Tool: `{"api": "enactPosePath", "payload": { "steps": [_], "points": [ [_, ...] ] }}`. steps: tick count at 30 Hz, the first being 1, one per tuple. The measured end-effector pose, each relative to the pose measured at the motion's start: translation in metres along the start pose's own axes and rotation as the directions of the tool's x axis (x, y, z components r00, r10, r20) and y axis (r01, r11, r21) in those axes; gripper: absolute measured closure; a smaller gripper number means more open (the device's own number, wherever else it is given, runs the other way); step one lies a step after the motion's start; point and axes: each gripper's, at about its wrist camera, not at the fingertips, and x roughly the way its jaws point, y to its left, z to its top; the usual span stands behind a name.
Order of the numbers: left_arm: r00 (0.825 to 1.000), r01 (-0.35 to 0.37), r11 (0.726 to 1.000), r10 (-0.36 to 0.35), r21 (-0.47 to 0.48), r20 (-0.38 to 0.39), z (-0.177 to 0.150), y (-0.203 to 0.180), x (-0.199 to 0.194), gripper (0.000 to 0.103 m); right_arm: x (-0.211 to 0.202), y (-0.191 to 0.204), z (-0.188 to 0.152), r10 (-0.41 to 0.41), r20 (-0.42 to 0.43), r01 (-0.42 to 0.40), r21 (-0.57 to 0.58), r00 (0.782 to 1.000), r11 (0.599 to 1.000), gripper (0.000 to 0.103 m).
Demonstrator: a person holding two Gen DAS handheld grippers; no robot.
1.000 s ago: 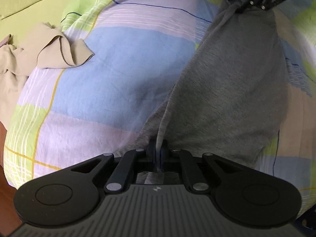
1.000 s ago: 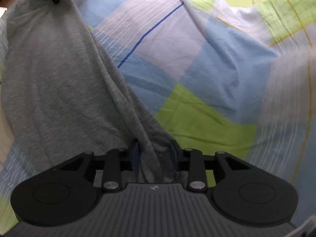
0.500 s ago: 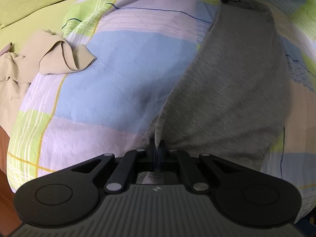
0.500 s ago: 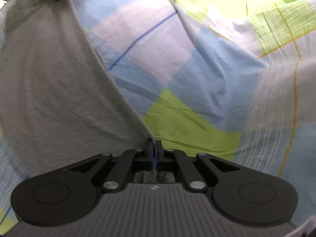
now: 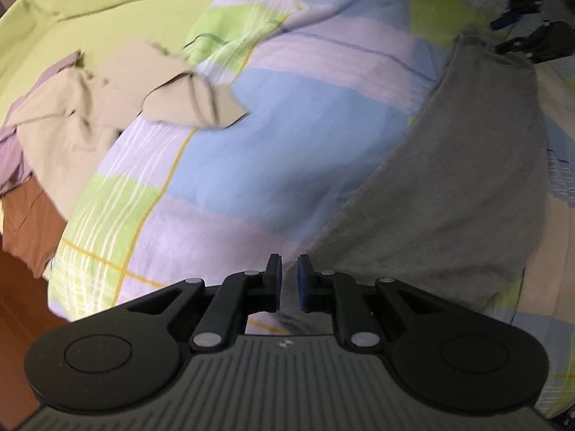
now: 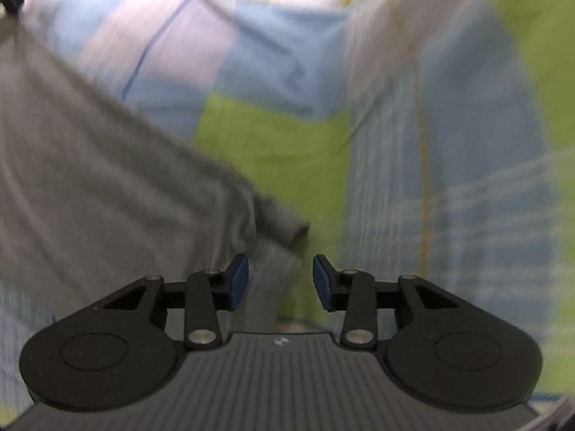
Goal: Fold clothes
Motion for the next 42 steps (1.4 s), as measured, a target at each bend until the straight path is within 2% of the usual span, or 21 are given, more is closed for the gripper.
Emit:
{"api": "enactPosePath", "payload": {
  "steps": [4,9,11,13,15,16,17,18,19,22,25,26,27,29,30,31,33,35,38,41,42],
  "points": [
    [0.999,0.033,0.999,-0.033,0.040,-0.006,0.001,-0.010,0.003,0.089,0.011,-0.001,0.002,0.021,-0.027,-0.020,0.039,0.999,0.999,0.072],
    [0.998,0.068,0.997,-0.067,0.034,-0.021,0.001,-0.018,0.018,0.089,0.015,-0.012,-0.006,0.089,-0.004,-0.087,0.189,0.996,0.978,0.072],
    [0.997,0.075,0.997,-0.074,0.033,-0.028,0.000,-0.021,0.021,0.089,0.018,-0.013,-0.007,0.126,-0.003,-0.122,0.223,0.992,0.967,0.078],
    [0.996,0.081,0.996,-0.080,0.036,-0.035,-0.002,-0.023,0.025,0.089,0.014,-0.015,-0.009,0.123,0.011,-0.123,0.227,0.992,0.966,0.092],
    [0.996,0.084,0.996,-0.082,0.043,-0.038,-0.006,-0.023,0.024,0.089,0.001,-0.021,-0.017,0.110,0.013,-0.110,0.222,0.994,0.969,0.093],
    [0.996,0.085,0.996,-0.084,0.040,-0.037,-0.008,-0.022,0.023,0.089,-0.003,-0.020,-0.017,0.091,0.007,-0.090,0.227,0.996,0.970,0.088],
    [0.996,0.089,0.996,-0.088,0.033,-0.036,-0.009,-0.021,0.023,0.089,-0.007,-0.018,-0.016,0.064,-0.003,-0.062,0.236,0.998,0.970,0.080],
    [0.995,0.090,0.996,-0.089,0.028,-0.035,-0.009,-0.020,0.024,0.089,-0.008,-0.018,-0.014,0.047,-0.002,-0.045,0.254,0.999,0.966,0.064],
    [0.995,0.092,0.995,-0.091,0.022,-0.034,-0.009,-0.020,0.025,0.089,-0.009,-0.020,-0.011,0.035,0.006,-0.036,0.277,0.999,0.960,0.066],
    [0.995,0.098,0.995,-0.097,0.007,-0.028,-0.010,-0.020,0.027,0.089,0.000,-0.030,-0.010,-0.017,0.049,-0.009,0.481,0.999,0.877,0.068],
    [0.995,0.101,0.995,-0.101,0.007,-0.025,-0.010,-0.021,0.029,0.089,-0.006,-0.032,-0.028,-0.106,0.064,0.038,0.657,0.992,0.753,0.071],
    [0.995,0.102,0.995,-0.102,0.010,-0.025,-0.010,-0.021,0.029,0.089,-0.006,-0.034,-0.037,-0.108,0.078,0.020,0.717,0.991,0.697,0.071],
    [0.994,0.104,0.995,-0.103,0.012,-0.025,-0.010,-0.021,0.030,0.089,-0.003,-0.035,-0.046,-0.106,0.099,-0.012,0.782,0.989,0.624,0.071],
    [0.994,0.108,0.994,-0.108,0.012,-0.028,-0.009,-0.020,0.031,0.089,0.011,-0.035,-0.051,-0.086,0.129,-0.059,0.823,0.988,0.566,0.071],
    [0.994,0.110,0.994,-0.110,0.013,-0.028,-0.009,-0.019,0.031,0.089,0.019,-0.033,-0.051,-0.063,0.138,-0.079,0.823,0.988,0.562,0.072],
    [0.993,0.112,0.994,-0.112,0.015,-0.029,-0.009,-0.018,0.031,0.089,0.020,-0.030,-0.049,-0.071,0.141,-0.073,0.807,0.987,0.585,0.080],
    [0.993,0.114,0.993,-0.114,0.014,-0.029,-0.010,-0.016,0.030,0.089,0.011,-0.026,-0.047,-0.123,0.156,-0.042,0.769,0.980,0.638,0.082],
    [0.993,0.114,0.993,-0.114,0.011,-0.030,-0.010,-0.015,0.031,0.089,-0.004,-0.022,-0.046,-0.179,0.189,-0.022,0.746,0.965,0.666,0.082],
    [0.993,0.116,0.993,-0.116,0.005,-0.030,-0.009,-0.014,0.032,0.089,-0.022,-0.020,-0.049,-0.241,0.240,-0.012,0.730,0.940,0.683,0.083],
    [0.993,0.116,0.993,-0.116,0.005,-0.025,-0.011,-0.013,0.031,0.089,-0.036,-0.023,-0.055,-0.247,0.324,-0.069,0.721,0.913,0.689,0.083],
    [0.993,0.115,0.993,-0.115,0.006,-0.023,-0.011,-0.013,0.031,0.089,-0.034,-0.025,-0.053,-0.239,0.326,-0.073,0.715,0.915,0.695,0.083]
  ]
}}
